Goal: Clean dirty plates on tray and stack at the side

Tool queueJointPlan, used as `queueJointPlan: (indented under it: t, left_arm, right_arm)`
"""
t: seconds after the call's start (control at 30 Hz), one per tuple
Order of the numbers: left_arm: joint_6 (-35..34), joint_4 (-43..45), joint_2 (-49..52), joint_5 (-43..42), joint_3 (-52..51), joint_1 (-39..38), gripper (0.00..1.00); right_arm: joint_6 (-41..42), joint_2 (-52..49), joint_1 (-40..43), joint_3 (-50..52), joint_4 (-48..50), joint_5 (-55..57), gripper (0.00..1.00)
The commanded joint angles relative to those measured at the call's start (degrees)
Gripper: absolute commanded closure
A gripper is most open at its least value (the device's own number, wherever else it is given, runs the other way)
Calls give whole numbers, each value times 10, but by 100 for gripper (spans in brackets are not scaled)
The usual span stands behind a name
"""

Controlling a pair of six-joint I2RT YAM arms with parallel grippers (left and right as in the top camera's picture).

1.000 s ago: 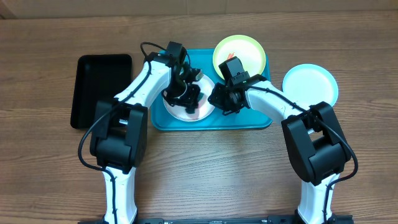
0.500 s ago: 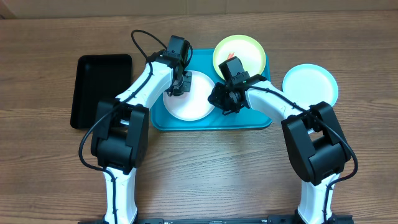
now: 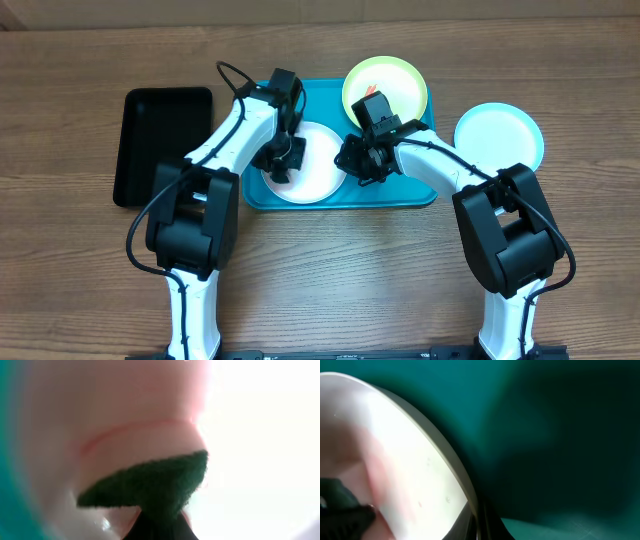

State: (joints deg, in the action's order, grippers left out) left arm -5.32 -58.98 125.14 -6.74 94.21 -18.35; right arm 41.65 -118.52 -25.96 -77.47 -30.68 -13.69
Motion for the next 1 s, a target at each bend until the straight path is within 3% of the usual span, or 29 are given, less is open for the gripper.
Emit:
queueJointPlan:
  t: [0.0, 0.23, 0.57, 0.97]
  left_arm:
    - [85, 15, 12, -199, -9, -11, 96]
    - [-48, 57, 12, -203, 33, 31, 96]
    - [-59, 2, 12, -172, 172, 94, 96]
    - [-61, -35, 12, -67, 181, 103, 96]
  right_arm:
    - [16, -10, 5, -6, 3, 7, 96]
    - [14, -10, 5, -6, -5, -2, 96]
    - [-25, 8, 5, -24, -45, -9, 96]
    - [-102, 143, -56, -60, -176, 323, 96]
